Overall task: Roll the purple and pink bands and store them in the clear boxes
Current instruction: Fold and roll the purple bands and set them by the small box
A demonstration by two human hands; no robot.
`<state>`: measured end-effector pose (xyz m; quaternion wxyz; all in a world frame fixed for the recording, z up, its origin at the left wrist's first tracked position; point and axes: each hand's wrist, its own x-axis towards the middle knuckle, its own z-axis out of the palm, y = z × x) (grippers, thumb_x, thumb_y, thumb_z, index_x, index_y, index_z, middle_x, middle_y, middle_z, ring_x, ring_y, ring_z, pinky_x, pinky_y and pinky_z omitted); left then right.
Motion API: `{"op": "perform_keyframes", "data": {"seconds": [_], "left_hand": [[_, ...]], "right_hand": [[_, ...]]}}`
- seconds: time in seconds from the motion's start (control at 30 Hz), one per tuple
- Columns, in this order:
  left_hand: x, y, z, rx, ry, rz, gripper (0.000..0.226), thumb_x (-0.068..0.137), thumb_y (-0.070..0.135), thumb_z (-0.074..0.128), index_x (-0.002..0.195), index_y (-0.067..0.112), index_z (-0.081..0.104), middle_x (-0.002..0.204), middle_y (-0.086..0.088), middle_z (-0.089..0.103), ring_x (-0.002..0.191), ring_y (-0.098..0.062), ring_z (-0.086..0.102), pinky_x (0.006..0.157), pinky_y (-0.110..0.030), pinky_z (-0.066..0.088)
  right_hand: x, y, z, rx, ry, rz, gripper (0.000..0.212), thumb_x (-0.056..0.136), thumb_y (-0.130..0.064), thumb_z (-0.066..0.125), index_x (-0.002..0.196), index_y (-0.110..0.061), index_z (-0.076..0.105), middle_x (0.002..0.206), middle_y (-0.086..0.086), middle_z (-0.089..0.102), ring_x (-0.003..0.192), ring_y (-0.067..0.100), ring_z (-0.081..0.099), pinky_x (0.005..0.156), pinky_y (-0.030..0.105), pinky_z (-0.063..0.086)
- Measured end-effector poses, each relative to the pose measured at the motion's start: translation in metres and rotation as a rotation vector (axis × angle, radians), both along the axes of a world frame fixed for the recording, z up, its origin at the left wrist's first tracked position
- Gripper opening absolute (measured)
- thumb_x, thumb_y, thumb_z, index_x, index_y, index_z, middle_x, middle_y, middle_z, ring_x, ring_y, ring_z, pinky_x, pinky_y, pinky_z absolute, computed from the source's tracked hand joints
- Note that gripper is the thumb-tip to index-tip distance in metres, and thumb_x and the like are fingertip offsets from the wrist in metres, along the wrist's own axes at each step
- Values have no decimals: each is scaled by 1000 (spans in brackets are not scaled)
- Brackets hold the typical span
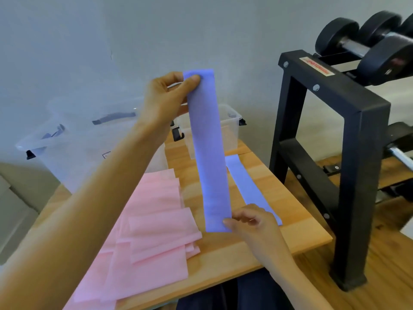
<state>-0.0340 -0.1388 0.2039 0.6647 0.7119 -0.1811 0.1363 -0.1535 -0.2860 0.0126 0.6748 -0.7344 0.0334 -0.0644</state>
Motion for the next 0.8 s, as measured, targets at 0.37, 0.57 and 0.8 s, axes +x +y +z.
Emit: {"op": "perform_keyframes", "data": {"seconds": [0.37, 0.57, 0.8], "left_hand": [[137, -10, -164, 77, 548, 94, 6, 92, 8, 67, 96, 4, 66, 87, -2, 64, 79, -14, 64, 51, -15, 54], [161, -16, -205, 302, 531, 106, 11, 89, 6, 71, 98, 0, 66, 78, -2, 63, 72, -11, 63, 57, -17, 56], [176, -11, -228, 625, 277, 153, 11, 86, 17, 73, 95, 22, 71, 84, 3, 69, 82, -9, 64, 79, -35, 57]], "right_hand": [[5, -8, -21, -20, 274, 96, 11, 97, -4, 56, 90, -12, 56, 82, 5, 63, 52, 20, 64, 45, 30, 52], [24, -10, -29, -350, 278, 227, 19, 96, -11, 56, 81, -20, 63, 65, -10, 57, 51, 5, 52, 46, 19, 40], [21, -9, -44, -938, -139, 131, 20, 84, -44, 53, 73, -34, 67, 83, -15, 46, 74, 5, 48, 43, 14, 34]]}}
